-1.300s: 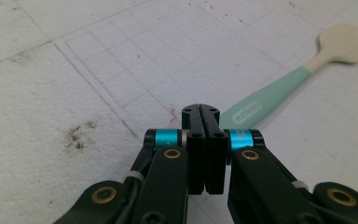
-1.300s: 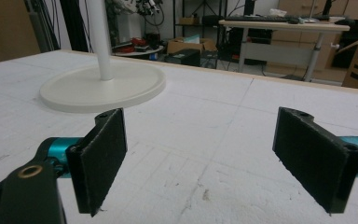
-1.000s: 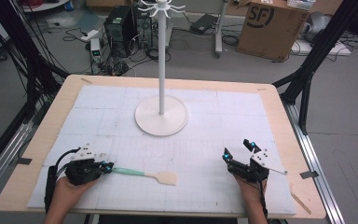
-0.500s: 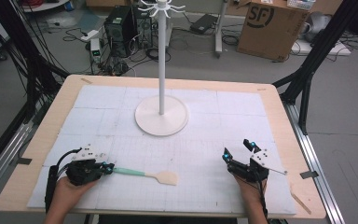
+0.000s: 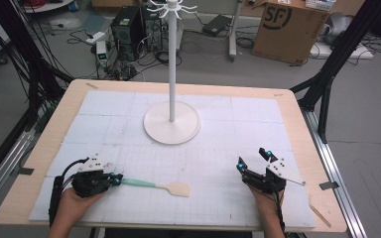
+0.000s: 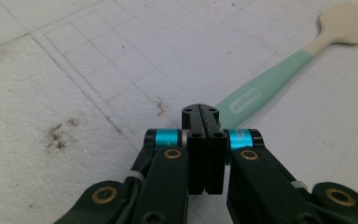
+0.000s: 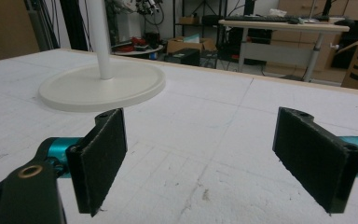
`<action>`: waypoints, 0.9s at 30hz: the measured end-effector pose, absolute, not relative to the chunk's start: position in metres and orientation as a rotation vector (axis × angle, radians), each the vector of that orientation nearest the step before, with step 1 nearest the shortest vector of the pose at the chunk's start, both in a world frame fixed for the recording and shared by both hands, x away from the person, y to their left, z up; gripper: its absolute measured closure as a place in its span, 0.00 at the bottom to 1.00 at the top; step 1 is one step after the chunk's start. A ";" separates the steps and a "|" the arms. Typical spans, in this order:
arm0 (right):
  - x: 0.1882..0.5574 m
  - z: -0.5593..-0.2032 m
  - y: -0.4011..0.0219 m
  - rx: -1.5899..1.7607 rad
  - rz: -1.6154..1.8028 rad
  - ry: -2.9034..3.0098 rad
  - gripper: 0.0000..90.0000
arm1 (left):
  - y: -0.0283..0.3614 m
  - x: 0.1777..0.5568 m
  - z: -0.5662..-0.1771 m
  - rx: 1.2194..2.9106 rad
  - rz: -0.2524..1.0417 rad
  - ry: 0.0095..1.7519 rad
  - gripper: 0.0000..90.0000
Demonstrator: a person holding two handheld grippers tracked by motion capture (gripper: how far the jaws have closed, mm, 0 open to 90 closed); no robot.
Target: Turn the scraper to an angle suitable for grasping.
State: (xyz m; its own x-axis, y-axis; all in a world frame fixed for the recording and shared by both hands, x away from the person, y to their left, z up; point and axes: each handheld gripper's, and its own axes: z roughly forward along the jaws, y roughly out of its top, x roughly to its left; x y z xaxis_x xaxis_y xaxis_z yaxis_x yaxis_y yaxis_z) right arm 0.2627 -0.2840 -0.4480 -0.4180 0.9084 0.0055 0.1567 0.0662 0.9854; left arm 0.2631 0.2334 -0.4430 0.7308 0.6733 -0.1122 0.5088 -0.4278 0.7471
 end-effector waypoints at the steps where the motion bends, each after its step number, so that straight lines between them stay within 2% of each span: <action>1: 0.263 -0.448 -0.284 1.075 1.411 1.669 0.18 | 0.233 0.263 -0.443 2.118 0.251 0.888 1.00; 27: 0.263 -0.448 -0.284 1.078 1.411 1.671 0.19 | 0.196 0.258 -0.443 2.146 0.256 0.835 1.00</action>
